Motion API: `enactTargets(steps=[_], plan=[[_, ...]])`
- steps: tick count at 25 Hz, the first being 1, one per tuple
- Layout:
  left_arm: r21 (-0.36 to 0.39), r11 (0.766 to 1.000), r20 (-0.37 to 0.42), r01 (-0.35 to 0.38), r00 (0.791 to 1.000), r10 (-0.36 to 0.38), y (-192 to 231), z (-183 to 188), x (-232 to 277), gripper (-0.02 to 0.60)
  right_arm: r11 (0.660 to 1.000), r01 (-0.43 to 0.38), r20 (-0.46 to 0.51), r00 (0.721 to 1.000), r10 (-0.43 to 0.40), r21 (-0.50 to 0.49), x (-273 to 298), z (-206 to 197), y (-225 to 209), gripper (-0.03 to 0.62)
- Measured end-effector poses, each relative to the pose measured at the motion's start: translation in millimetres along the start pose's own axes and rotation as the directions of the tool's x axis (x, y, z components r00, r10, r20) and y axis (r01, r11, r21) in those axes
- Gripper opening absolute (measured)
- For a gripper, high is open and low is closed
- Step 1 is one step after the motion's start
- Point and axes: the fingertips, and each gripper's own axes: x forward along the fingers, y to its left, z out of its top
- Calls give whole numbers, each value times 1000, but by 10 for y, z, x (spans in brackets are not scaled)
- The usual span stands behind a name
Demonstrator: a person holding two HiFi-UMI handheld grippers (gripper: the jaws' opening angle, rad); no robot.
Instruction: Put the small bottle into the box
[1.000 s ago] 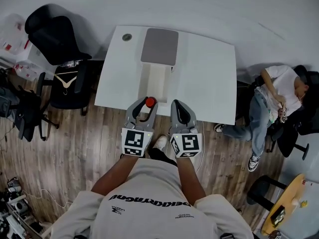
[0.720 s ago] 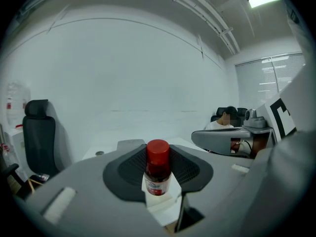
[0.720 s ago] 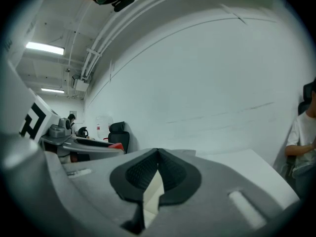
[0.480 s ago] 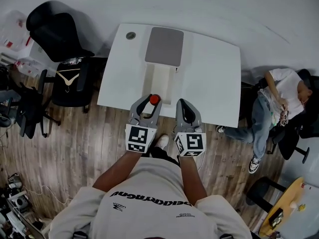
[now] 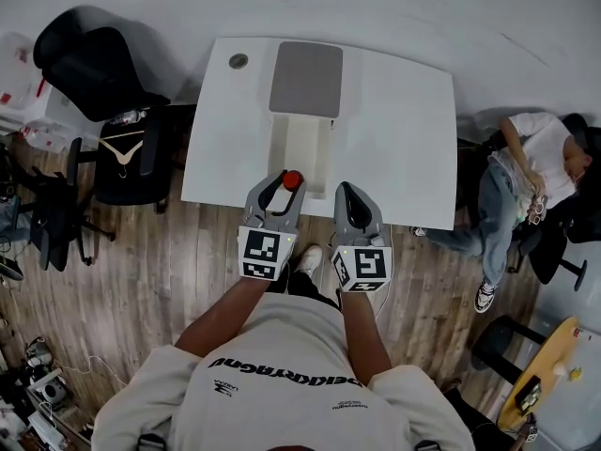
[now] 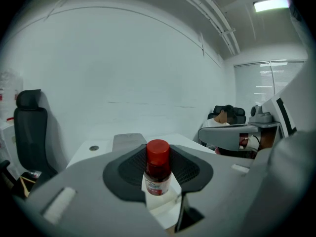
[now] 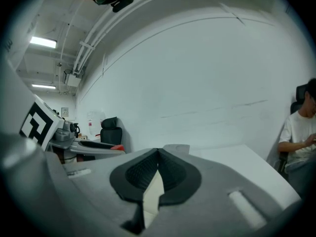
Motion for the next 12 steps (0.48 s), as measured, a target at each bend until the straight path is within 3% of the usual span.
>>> enactTargets(steps=[12], plan=[[-3,1000,-5,-8,1000,8,81,-28,298,144,1000,-6,-29,1000,7,19,199,-152,-69,0]])
